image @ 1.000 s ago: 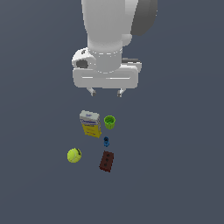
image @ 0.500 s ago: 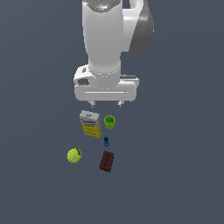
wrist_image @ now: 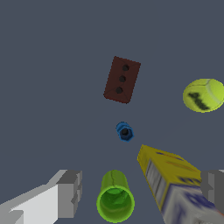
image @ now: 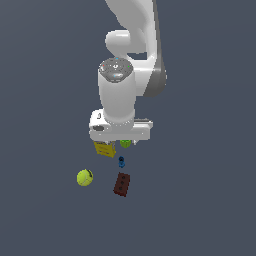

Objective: Pick up a designated object from a clutter of objects.

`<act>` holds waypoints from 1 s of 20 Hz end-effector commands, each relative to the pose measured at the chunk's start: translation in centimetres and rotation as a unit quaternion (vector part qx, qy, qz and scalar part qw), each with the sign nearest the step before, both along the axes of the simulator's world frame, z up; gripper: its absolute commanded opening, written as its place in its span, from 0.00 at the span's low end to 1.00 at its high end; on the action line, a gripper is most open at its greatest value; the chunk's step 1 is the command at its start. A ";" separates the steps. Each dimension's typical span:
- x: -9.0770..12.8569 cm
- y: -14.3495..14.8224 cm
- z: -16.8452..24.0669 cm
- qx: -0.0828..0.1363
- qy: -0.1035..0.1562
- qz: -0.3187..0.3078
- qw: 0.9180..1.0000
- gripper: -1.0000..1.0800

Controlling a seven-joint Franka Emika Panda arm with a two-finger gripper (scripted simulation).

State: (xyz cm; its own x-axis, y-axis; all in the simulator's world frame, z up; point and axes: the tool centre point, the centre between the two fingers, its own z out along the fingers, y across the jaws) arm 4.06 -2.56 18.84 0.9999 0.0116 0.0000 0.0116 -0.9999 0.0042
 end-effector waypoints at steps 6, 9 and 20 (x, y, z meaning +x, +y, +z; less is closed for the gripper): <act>0.8 -0.3 -6.4 0.002 0.000 0.006 1.000 0.96; 0.9 -0.4 -8.0 0.002 0.000 0.007 1.000 0.96; 0.9 -0.5 -9.7 0.002 0.001 0.008 1.000 0.96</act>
State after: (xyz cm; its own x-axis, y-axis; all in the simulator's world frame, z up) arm 4.94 -3.05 9.28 0.9996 0.0274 -0.0011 0.0274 -0.9996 0.0000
